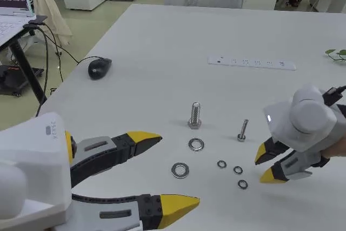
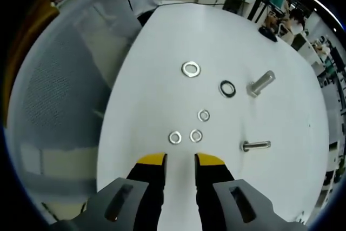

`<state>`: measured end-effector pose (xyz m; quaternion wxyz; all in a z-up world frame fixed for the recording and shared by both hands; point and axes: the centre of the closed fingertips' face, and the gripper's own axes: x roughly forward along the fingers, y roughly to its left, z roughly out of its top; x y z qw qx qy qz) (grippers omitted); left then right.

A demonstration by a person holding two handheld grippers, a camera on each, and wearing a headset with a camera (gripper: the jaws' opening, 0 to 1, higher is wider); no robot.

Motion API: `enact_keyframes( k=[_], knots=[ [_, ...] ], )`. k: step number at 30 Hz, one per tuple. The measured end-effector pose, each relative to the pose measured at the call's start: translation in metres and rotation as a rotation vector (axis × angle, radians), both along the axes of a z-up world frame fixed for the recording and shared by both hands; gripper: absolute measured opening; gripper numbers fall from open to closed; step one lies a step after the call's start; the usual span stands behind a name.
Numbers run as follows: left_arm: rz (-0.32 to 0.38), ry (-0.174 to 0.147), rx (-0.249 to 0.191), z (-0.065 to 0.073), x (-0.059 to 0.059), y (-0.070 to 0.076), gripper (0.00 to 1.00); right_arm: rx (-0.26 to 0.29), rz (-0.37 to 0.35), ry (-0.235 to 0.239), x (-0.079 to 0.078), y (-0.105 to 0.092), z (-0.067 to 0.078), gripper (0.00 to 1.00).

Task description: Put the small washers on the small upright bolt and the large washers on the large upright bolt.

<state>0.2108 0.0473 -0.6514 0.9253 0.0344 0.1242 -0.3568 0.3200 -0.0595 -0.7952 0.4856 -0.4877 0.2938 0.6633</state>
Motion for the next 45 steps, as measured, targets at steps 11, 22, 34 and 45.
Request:
enact_keyframes(
  k=[11, 22, 34, 45],
  knots=[
    [-0.002, -0.006, -0.014, 0.001, -0.001, 0.003, 0.59, -0.02, -0.011, 0.033, -0.007, 0.012, -0.022, 0.21],
    [0.0, -0.007, -0.024, 0.0, 0.003, 0.003, 0.59, -0.053, 0.005, 0.05, -0.006, 0.014, -0.033, 0.2],
    [0.01, -0.011, -0.035, 0.003, 0.005, 0.004, 0.59, -0.056, 0.062, 0.041, -0.008, 0.014, -0.032, 0.17],
    [0.01, -0.002, -0.03, 0.003, 0.003, 0.004, 0.59, -0.074, 0.076, 0.026, -0.008, 0.014, -0.03, 0.13]
  ],
)
